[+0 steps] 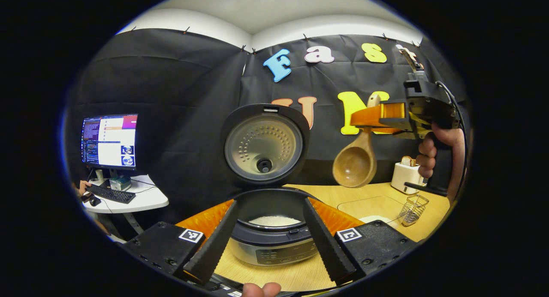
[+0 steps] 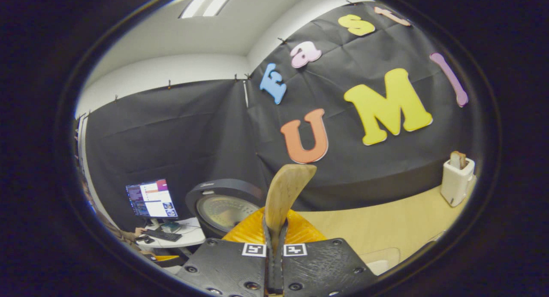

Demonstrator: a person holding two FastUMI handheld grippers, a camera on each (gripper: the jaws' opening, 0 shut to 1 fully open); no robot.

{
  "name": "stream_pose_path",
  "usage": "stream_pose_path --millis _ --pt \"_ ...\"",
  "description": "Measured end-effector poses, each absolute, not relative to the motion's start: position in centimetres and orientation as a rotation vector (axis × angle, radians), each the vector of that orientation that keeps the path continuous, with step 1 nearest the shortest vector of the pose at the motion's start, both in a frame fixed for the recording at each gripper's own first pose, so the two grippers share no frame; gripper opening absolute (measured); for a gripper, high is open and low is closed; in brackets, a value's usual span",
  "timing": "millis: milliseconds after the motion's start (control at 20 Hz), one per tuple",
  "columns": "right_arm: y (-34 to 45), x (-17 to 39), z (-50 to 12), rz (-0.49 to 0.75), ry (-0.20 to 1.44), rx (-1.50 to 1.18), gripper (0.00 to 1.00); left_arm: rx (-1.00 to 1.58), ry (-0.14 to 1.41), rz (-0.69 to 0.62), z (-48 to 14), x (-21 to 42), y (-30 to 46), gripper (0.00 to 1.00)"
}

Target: Close the left gripper, press the button to open the rice cooker; take a wooden spoon from the chopstick holder with the right hand, scoop a spoonful of rice and pour it into the rice cooker, then put the wooden spoon back into the chopstick holder.

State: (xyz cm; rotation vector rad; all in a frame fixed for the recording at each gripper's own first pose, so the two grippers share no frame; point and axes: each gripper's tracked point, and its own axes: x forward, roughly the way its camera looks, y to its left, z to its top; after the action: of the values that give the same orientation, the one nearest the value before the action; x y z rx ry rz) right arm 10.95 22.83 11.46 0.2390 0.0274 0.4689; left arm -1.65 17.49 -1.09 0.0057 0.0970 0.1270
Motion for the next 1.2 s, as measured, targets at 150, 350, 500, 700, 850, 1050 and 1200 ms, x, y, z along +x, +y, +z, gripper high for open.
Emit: stream_pose_path --millis 150,350,500,700,850,1050,1200 --pt "16.0 10.4 11.7 0.359 -0.011 0.23 0.0 0.008 0.105 0.119 -1.4 -1.2 16.4 0.97" --pt "6.8 10.1 11.1 0.205 -0.029 0.259 0.0 0.032 0.098 0.116 -1.4 -0.9 15.5 0.97" --pt "0.6 10.4 9.9 0.092 -0.018 0.295 0.0 0.04 0.094 0.105 -1.4 -0.8 14.9 0.97" --pt "-4.9 10.4 7.9 -0.026 -0.009 0.293 0.0 0.047 0.089 0.098 -1.2 -0.7 14.3 0.96" --pt "-6.2 11.3 5.9 -0.066 0.009 0.284 0.0 0.05 0.087 0.094 -1.1 -0.7 14.1 0.96" --pt "-7.8 12.7 2.8 -0.118 0.034 0.264 0.0 0.048 0.078 0.088 -0.7 -0.9 14.0 0.96" --pt "-8.5 13.6 0.4 -0.149 0.05 0.244 0.0 0.037 0.075 0.082 -0.5 -1.1 13.9 0.97"
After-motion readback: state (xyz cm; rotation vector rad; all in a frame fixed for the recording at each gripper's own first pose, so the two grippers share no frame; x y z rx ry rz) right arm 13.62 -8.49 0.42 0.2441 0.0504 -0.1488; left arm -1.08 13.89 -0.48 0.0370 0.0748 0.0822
